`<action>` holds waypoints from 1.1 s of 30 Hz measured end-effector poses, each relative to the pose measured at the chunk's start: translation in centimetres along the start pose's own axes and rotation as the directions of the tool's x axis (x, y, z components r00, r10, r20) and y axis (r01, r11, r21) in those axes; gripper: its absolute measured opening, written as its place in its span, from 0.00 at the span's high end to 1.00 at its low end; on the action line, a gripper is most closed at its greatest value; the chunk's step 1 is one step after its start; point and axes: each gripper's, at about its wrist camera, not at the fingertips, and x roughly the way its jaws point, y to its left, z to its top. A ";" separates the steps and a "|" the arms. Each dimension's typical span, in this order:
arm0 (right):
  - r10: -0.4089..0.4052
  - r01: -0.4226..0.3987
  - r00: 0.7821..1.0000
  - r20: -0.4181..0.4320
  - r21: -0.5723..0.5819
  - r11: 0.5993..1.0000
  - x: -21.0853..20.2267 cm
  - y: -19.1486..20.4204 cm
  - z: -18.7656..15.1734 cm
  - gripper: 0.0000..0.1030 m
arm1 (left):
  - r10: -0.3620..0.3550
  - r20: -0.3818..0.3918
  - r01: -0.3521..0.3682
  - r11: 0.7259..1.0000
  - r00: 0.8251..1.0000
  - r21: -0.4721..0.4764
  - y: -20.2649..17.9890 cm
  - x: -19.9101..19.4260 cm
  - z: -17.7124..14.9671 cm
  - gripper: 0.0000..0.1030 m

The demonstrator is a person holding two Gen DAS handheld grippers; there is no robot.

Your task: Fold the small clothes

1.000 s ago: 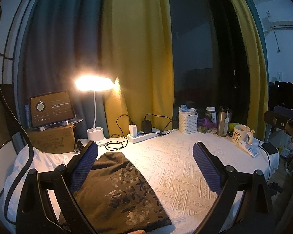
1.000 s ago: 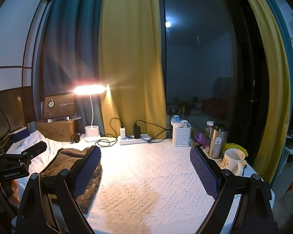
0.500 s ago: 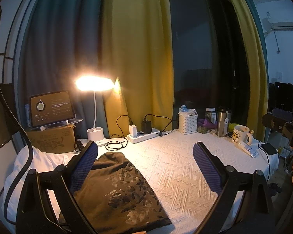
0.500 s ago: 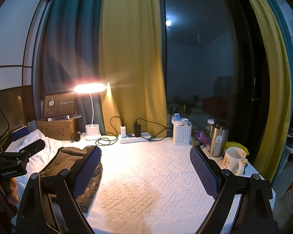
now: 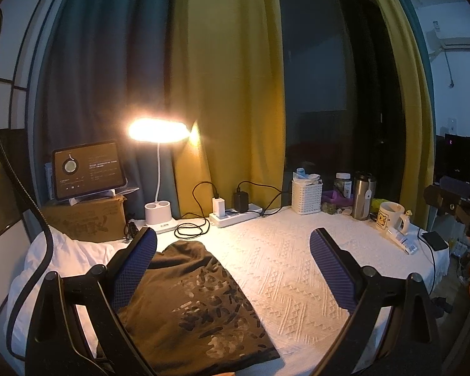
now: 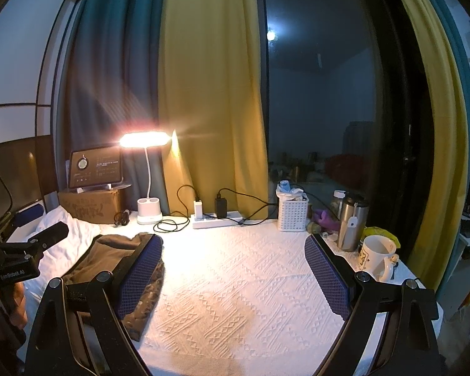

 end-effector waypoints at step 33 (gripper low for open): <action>0.012 -0.012 1.000 -0.014 -0.011 1.000 0.5 0.1 0.0 0.09 | 0.015 -0.003 -0.016 1.000 1.000 -0.013 0.9 -0.1 -0.3 0.05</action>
